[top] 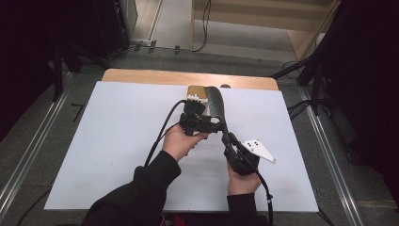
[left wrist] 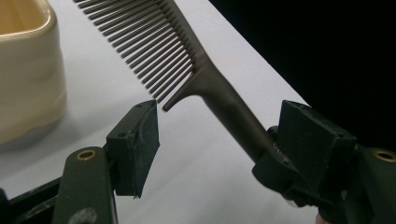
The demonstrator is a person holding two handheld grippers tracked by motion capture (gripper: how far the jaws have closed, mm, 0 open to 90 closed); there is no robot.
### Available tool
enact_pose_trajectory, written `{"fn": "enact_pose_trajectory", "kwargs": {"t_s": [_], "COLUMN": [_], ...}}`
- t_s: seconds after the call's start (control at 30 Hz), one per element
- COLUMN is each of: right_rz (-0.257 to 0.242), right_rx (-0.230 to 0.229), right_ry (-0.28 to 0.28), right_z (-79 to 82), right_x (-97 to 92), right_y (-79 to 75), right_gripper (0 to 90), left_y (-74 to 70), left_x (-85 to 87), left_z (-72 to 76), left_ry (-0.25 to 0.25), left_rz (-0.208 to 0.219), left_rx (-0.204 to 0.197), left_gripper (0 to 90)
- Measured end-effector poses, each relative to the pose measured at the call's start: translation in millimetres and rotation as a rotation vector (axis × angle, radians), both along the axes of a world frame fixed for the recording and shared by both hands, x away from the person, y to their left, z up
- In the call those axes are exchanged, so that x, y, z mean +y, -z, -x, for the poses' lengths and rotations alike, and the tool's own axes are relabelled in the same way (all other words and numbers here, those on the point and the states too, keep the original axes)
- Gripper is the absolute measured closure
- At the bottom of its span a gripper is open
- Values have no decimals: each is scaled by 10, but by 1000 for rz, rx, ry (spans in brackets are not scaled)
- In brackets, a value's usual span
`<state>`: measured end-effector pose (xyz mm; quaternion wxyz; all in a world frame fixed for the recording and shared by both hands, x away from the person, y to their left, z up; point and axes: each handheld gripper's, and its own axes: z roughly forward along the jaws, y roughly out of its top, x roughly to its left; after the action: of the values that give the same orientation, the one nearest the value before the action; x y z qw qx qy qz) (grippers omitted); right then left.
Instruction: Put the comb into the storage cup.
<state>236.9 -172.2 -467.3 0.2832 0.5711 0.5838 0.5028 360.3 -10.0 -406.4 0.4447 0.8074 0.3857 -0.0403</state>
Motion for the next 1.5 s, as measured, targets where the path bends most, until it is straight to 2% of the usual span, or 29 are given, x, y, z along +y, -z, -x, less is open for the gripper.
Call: {"fn": "enact_pose_trajectory", "kwargs": {"t_s": [0.37, 0.67, 0.9, 1.03, 1.2, 1.4, 1.5], "right_rz": [-15, -23, -19, -16, -13, -4, -3], "right_rx": [-12, -19, -13, -8, 1, 9, 15], "right_ry": [-2, 2, -5, -7, -9, -12, -15], "right_z": [8, 17, 11, 3, -1, -9, -14], "right_x": [20, 42, 69, 63, 85, 98, 108], "right_y": [-8, -13, 4, 17, 32, 49, 60], "right_gripper": [705, 704, 705, 704, 704, 704, 704], "left_y": [67, 116, 151, 170, 186, 185, 193], "left_x": [-119, -172, -206, -181, -157, -148, -130], "left_z": [6, 5, 51, 32, 26, 28, 21], "left_ry": [-27, -64, -89, -102, -102, -93, -91], "left_rz": [3, 29, 34, 58, 73, 61, 69], "left_rx": [3, 14, 2, 38, 56, 62, 76], "left_gripper": [323, 359, 537, 581, 604, 622, 634]}}
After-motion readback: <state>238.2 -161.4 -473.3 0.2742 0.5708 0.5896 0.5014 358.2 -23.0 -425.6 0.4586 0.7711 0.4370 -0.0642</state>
